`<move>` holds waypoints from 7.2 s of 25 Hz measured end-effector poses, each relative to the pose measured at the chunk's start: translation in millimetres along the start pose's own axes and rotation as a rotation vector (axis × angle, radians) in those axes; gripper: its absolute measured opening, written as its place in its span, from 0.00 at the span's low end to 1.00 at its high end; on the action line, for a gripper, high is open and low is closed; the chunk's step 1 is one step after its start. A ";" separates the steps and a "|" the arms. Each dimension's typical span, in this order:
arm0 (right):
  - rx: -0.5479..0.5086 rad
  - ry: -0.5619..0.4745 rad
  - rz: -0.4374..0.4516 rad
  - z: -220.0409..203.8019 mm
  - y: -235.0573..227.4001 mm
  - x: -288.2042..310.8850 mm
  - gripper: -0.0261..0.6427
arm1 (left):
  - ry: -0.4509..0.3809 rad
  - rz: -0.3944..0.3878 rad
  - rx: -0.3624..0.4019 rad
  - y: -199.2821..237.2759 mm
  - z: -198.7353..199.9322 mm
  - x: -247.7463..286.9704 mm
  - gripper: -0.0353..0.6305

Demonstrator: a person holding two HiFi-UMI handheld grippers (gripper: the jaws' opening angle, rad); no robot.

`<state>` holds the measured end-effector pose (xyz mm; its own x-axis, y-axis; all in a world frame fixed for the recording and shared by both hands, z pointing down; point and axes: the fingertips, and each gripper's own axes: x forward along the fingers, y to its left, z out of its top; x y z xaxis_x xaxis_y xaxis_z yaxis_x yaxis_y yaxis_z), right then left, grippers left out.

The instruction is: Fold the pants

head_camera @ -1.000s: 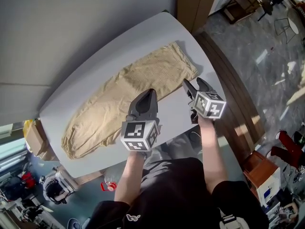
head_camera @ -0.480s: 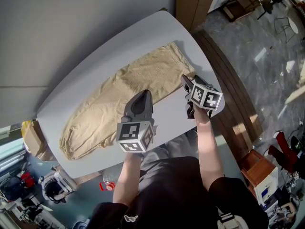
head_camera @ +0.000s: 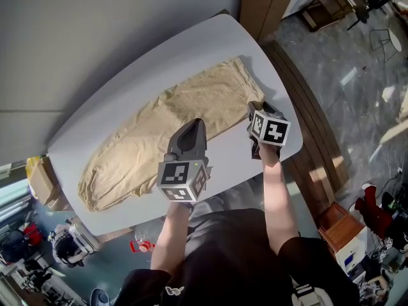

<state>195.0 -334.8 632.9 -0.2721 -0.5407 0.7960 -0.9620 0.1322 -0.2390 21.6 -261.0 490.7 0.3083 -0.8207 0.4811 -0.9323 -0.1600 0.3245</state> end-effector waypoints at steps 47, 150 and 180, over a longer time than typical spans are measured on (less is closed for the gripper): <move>-0.065 -0.171 -0.096 9.5 -57.9 -114.3 0.13 | -0.040 -0.029 -0.071 -20.2 -22.1 -39.3 0.06; -0.342 -0.520 0.410 5.6 222.6 -231.1 0.06 | -0.239 0.072 -0.073 51.6 17.6 -192.3 0.06; -0.252 0.012 0.414 -115.0 142.0 -77.3 0.49 | 0.024 0.159 -0.169 63.1 -88.0 -108.2 0.06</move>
<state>76.7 -178.7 601.4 -0.6324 -0.3907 0.6689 -0.7480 0.5324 -0.3962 -54.0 -134.0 530.8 0.1668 -0.8143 0.5559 -0.9250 0.0659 0.3742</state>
